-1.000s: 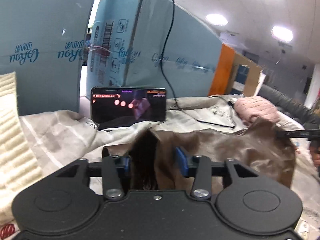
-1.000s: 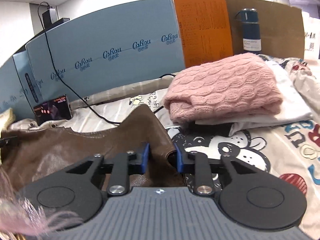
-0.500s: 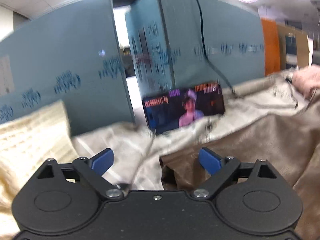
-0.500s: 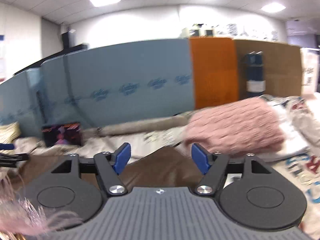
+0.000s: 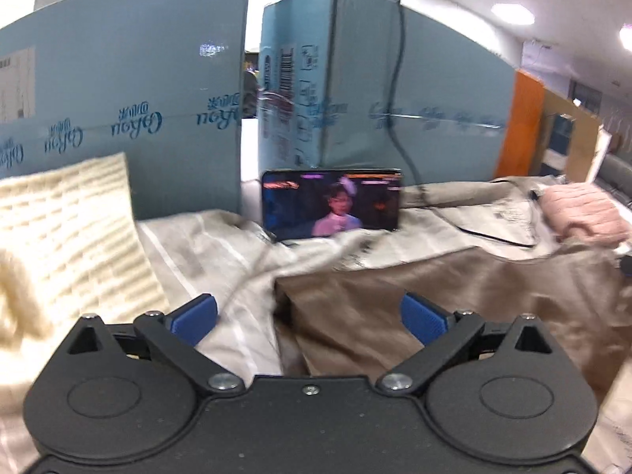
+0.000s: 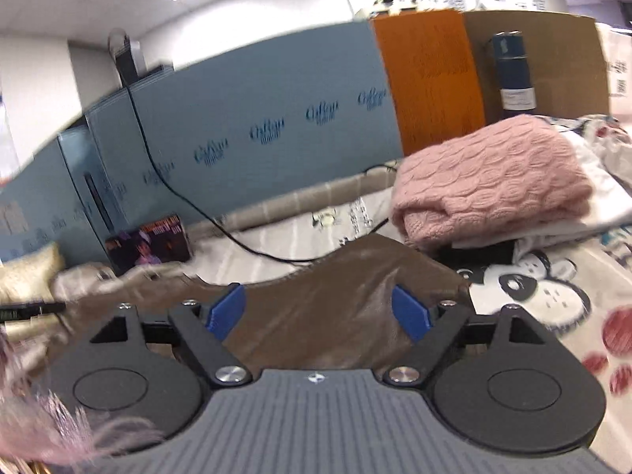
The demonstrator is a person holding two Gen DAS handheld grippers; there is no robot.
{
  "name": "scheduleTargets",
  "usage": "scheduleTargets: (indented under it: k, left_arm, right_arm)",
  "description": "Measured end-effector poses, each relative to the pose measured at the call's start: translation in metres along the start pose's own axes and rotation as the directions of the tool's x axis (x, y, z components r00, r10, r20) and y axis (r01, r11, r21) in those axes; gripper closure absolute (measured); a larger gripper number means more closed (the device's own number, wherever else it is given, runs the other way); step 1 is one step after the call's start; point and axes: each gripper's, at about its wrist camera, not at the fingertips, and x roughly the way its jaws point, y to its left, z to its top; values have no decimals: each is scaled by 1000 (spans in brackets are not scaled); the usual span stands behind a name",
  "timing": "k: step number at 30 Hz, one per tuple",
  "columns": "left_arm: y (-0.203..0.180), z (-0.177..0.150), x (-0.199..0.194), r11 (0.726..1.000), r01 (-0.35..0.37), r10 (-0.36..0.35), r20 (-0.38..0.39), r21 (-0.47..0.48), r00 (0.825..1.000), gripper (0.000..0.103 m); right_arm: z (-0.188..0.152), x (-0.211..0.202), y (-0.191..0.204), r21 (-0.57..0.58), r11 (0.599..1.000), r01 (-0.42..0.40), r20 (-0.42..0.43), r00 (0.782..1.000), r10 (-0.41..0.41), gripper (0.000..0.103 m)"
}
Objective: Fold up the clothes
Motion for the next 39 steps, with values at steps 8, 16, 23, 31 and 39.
scheduleTargets:
  k: [8, 16, 23, 31, 39]
  left_arm:
    - [-14, -30, -28, 1000, 26, -25, -21, 10, 999, 0]
    - [-29, -46, -35, 999, 0, 1, -17, 48, 1000, 0]
    - [-32, -52, -25, 996, -19, 24, -60, 85, 998, 0]
    - [-32, -56, -18, 992, -37, 45, -66, 118, 997, 0]
    - [-29, -58, -15, 995, -21, 29, -75, 100, 997, 0]
  right_arm:
    - [-32, -59, 6, 32, 996, 85, 56, 995, -86, 1]
    - [-44, -75, -13, 173, 974, 148, -38, 989, -143, 0]
    - [-41, -46, -39, 379, 915, 136, -158, 984, -81, 0]
    - [-29, -8, -34, 324, 938, 123, -151, 986, -77, 0]
    - [-27, 20, -17, 344, 938, 41, -86, 996, -12, 60]
